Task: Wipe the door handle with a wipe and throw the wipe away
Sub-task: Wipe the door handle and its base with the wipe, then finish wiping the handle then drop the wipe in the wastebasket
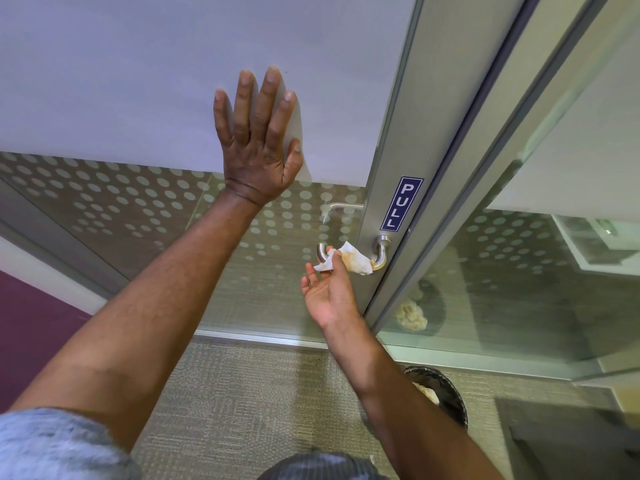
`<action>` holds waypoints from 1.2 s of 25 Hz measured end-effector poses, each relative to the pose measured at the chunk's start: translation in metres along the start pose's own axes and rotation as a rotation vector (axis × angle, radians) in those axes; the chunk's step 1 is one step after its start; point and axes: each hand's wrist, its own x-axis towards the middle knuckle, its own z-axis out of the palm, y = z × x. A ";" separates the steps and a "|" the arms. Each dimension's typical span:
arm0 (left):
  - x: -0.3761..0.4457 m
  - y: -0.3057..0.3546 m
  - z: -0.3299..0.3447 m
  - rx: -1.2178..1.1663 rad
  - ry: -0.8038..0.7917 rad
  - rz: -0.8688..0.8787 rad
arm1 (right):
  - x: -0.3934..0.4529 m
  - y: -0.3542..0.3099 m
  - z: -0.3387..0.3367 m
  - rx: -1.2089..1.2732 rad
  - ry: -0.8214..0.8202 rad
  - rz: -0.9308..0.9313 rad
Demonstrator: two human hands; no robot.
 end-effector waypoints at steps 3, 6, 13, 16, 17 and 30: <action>-0.001 -0.004 -0.005 -0.003 0.001 0.015 | 0.001 -0.011 -0.008 -0.040 -0.018 -0.008; -0.001 -0.003 -0.007 0.020 -0.013 0.053 | 0.003 -0.033 -0.021 -0.068 0.037 -0.036; -0.001 -0.002 -0.006 0.012 -0.053 0.056 | 0.009 -0.064 -0.032 -0.241 0.198 -0.164; -0.001 -0.001 -0.008 0.009 -0.066 0.060 | 0.010 -0.066 -0.031 -0.285 0.259 -0.201; -0.001 -0.001 -0.008 0.004 -0.066 0.058 | 0.011 -0.064 -0.029 -0.262 0.268 -0.211; -0.004 0.003 -0.007 0.000 -0.148 0.044 | -0.005 -0.031 -0.037 -0.235 0.154 -0.124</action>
